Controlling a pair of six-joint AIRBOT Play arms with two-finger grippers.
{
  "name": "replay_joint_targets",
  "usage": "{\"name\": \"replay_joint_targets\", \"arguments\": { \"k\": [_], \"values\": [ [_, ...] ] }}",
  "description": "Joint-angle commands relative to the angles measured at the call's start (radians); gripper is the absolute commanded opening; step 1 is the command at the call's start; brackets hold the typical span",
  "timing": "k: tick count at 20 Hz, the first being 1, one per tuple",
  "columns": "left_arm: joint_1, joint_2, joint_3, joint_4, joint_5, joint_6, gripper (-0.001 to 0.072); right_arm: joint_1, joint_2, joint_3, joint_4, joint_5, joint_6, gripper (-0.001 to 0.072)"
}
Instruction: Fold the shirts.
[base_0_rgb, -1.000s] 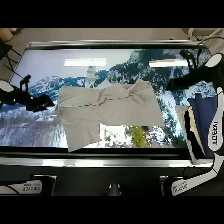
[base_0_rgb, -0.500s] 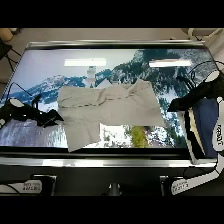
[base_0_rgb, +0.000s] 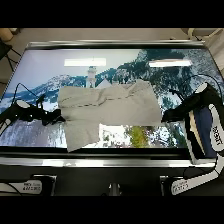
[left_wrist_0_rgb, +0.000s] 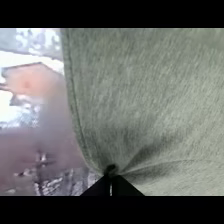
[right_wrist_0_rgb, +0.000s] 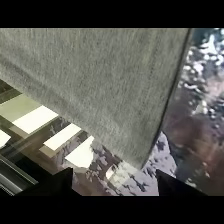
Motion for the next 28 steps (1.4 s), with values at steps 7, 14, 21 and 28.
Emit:
{"name": "replay_joint_targets", "arguments": {
  "k": [7,14,21,28],
  "values": [
    [-0.003,0.047,0.0,-0.001,-0.027,0.022,0.0024,0.084,-0.001,-0.1,0.023,-0.174,0.039,0.0223],
    [-0.003,0.315,0.307,0.005,-0.058,0.043,0.0021,0.084,0.231,0.197,-0.031,-0.179,0.022,0.0023],
    [-0.003,0.756,0.887,0.035,0.112,-0.066,0.0021,0.084,0.772,0.647,-0.308,-0.349,0.137,0.0023],
    [-0.003,0.866,0.892,0.044,0.065,-0.093,0.0021,0.084,0.945,0.647,-0.324,-0.243,0.083,0.0023]
  ]
}}
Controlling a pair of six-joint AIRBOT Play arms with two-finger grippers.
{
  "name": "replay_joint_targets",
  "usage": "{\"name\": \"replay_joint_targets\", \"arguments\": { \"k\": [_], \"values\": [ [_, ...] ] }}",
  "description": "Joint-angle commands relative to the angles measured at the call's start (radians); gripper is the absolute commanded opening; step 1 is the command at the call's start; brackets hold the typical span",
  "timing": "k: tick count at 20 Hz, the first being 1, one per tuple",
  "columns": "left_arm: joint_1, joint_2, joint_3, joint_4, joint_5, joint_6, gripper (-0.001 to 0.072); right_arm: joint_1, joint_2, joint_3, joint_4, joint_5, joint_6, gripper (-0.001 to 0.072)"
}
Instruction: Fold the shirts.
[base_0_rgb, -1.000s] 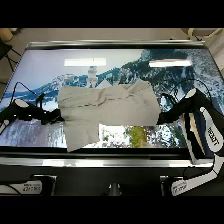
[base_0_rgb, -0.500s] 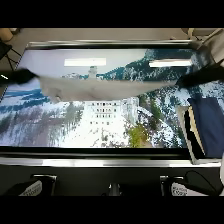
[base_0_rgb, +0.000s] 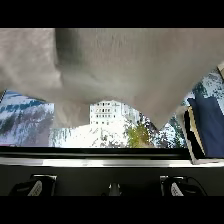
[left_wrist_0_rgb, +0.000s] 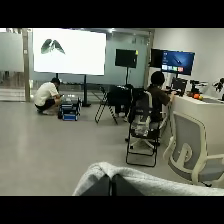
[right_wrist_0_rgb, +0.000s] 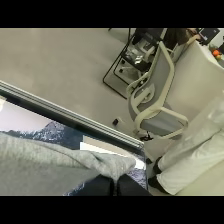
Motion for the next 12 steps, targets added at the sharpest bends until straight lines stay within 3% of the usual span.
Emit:
{"name": "replay_joint_targets", "arguments": {
  "k": [1,7,12],
  "values": [
    [0.0,0.033,0.019,0.005,-0.009,-0.016,0.0021,0.0,0.058,0.014,-0.038,0.057,-0.018,0.0023],
    [0.0,-0.009,0.019,0.067,-0.023,-0.045,0.002,0.0,-0.006,0.014,-0.074,0.092,-0.018,0.0022],
    [0.0,-0.236,-0.03,0.153,-0.314,-0.064,0.0021,0.001,-0.318,0.014,-0.044,0.33,-0.026,0.0022]
  ]
}}
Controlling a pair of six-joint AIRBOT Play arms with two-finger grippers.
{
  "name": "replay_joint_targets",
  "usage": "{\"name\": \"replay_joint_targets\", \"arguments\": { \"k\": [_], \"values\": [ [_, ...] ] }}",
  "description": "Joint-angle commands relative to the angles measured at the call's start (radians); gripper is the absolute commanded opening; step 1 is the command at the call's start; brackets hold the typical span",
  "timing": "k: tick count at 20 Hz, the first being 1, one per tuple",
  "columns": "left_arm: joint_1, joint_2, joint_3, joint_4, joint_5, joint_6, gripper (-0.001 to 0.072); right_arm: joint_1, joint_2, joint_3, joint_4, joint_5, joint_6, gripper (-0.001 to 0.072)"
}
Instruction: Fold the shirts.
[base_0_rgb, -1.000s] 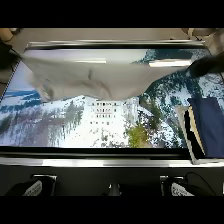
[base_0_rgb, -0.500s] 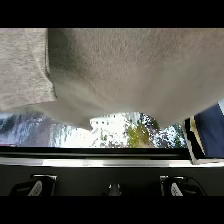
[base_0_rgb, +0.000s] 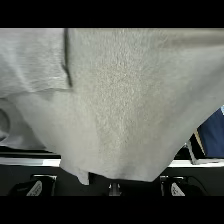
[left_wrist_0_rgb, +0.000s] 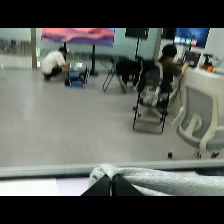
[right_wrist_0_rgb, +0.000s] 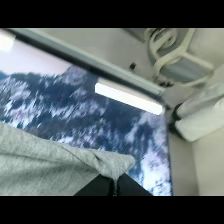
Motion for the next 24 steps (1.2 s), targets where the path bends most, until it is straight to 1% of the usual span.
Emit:
{"name": "replay_joint_targets", "arguments": {
  "k": [1,2,4,6,8,9,11,12,15,17,18,19,21,23,24],
  "values": [
    [0.001,-0.179,-0.084,0.056,-0.174,0.0,0.0021,0.008,-0.258,0.001,0.012,0.18,-0.004,0.0021],
    [0.001,-0.237,-0.139,0.056,-0.163,0.01,0.0021,0.024,-0.351,0.001,-0.011,0.19,-0.004,0.0021],
    [0.0,-0.364,-0.256,0.055,-0.109,0.016,0.0021,0.073,-0.542,0.001,-0.04,0.166,0.005,0.0022],
    [-0.013,-0.505,-0.321,0.055,-0.044,0.05,0.0021,0.117,-0.711,0.001,-0.042,0.076,0.034,0.0022],
    [-0.034,-0.652,-0.324,0.051,0.024,0.093,0.0023,0.136,-0.829,0.001,-0.042,-0.046,0.065,0.0023],
    [-0.043,-0.706,-0.323,0.047,0.07,0.116,0.0023,0.138,-0.868,0.001,-0.04,-0.122,0.083,0.0023],
    [-0.06,-0.798,-0.314,0.047,0.179,0.12,0.0023,0.137,-0.914,0.001,-0.041,-0.251,0.166,0.0023],
    [-0.066,-0.829,-0.312,0.046,0.239,0.12,0.0023,0.137,-0.926,0.001,-0.042,-0.31,0.183,0.0023],
    [-0.081,-0.879,-0.312,0.029,0.414,0.12,0.0023,0.137,-0.938,0.001,-0.042,-0.472,0.192,0.0023],
    [-0.087,-0.891,-0.312,0.021,0.477,0.121,0.0023,0.137,-0.939,0.001,-0.042,-0.525,0.192,0.0023],
    [-0.087,-0.891,-0.312,0.021,0.475,0.12,0.0023,0.137,-0.938,0.001,-0.042,-0.521,0.192,0.0023],
    [-0.086,-0.888,-0.304,0.022,0.441,0.121,0.0023,0.137,-0.936,0.001,-0.041,-0.486,0.191,0.0023],
    [-0.079,-0.878,-0.271,0.048,0.293,0.12,0.0023,0.137,-0.927,0.001,-0.051,-0.354,0.179,0.0023],
    [-0.08,-0.863,-0.264,0.077,0.125,0.113,0.0022,0.137,-0.926,0.001,-0.072,-0.185,0.102,0.0023],
    [-0.087,-0.864,-0.269,0.104,0.041,0.077,0.0022,0.137,-0.93,-0.011,-0.067,-0.113,0.081,0.0023]
  ]
}}
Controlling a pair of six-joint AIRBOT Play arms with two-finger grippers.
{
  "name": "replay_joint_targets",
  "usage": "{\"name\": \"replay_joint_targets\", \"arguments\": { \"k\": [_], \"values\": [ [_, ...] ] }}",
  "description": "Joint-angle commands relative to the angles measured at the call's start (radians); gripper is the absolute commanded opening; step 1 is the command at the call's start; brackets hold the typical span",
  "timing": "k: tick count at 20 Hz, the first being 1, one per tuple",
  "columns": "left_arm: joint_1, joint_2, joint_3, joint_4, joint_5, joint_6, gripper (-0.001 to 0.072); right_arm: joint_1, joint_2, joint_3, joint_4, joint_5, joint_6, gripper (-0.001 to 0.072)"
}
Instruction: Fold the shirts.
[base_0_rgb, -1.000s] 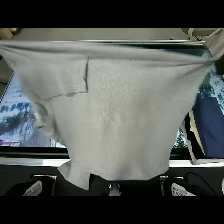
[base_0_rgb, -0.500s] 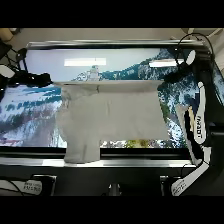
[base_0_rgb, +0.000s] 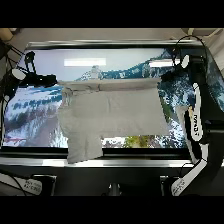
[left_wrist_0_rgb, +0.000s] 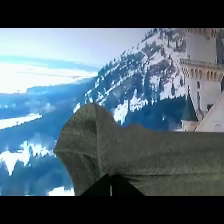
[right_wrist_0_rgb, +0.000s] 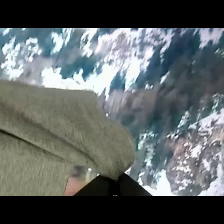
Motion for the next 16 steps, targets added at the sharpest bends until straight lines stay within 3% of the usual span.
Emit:
{"name": "replay_joint_targets", "arguments": {
  "k": [1,4,14,15,16],
  "values": [
    [-0.016,0.004,-0.012,0.079,-0.271,-0.069,0.0022,0.001,-0.004,-0.037,0.013,0.232,-0.064,0.0023],
    [-0.04,0.004,-0.103,0.121,-0.381,-0.087,0.0022,0.001,-0.015,-0.102,0.018,0.308,-0.092,0.0023],
    [-0.042,0.005,-0.186,0.079,-0.414,-0.113,0.0037,0.002,-0.042,-0.142,0.018,0.349,-0.087,0.0034],
    [-0.041,0.005,-0.184,0.051,-0.414,-0.113,0.017,0.002,-0.041,-0.142,0.025,0.336,-0.074,0.0213],
    [-0.038,0.005,-0.174,0.037,-0.414,-0.114,0.0418,0.001,-0.032,-0.138,0.027,0.33,-0.069,0.0486]
  ]
}}
